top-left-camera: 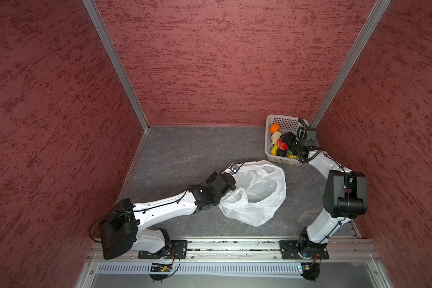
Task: Untie the knot of the plastic bag and take out the fruit
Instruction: Place the fruit in the basket, then move the plastic bag to the top-center of the table.
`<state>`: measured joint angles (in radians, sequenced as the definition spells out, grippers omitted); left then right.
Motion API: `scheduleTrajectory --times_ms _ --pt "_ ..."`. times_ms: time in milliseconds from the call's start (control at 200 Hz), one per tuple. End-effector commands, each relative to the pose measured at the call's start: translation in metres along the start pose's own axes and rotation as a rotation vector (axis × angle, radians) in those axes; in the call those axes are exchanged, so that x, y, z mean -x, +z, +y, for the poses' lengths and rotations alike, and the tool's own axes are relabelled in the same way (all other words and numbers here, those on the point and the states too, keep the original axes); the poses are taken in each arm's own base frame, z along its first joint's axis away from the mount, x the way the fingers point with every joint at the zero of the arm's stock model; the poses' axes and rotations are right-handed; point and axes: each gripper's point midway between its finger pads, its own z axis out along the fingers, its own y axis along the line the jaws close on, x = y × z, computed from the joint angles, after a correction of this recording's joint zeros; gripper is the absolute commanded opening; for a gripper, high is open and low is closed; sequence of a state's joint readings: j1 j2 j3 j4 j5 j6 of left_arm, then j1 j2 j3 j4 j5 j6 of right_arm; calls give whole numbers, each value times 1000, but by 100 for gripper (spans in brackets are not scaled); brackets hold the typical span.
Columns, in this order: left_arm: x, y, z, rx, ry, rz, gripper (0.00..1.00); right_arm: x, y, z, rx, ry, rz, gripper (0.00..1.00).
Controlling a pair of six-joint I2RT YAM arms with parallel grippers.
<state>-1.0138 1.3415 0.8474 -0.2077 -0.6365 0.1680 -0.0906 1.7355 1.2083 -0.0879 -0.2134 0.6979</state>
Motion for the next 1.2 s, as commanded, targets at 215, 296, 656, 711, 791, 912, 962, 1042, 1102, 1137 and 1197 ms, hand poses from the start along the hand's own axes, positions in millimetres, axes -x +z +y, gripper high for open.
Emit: scheduleTrajectory --times_ms 215,296,656,711,791,912,962,1042,1102,1137,1197 --pt "-4 3 18 33 -72 12 0 9 -39 21 65 -40 -62 91" --pt "-4 7 30 51 -99 18 0 0 -53 24 82 -46 -51 92" --pt "7 45 111 171 -169 11 0 -71 -124 12 110 -91 39 93" --pt "12 53 122 182 -170 -1 0 -82 -134 9 110 -96 52 93" --pt "19 65 141 214 -165 -13 0 -94 -145 3 108 -94 70 94" --pt "20 91 168 240 -175 -2 0 -107 -158 -2 107 -98 86 94" --pt "23 99 178 249 -174 -4 0 -111 -161 -3 106 -102 93 94" --pt "28 108 192 265 -179 -10 0 -115 -164 -5 109 -102 104 95" --pt "34 111 201 271 -188 -20 0 -118 -166 -4 114 -104 108 95" --pt "38 113 204 264 -191 -26 0 -119 -166 -4 116 -105 112 95" --pt "46 115 200 224 -187 -35 0 -122 -166 -5 117 -110 123 95"
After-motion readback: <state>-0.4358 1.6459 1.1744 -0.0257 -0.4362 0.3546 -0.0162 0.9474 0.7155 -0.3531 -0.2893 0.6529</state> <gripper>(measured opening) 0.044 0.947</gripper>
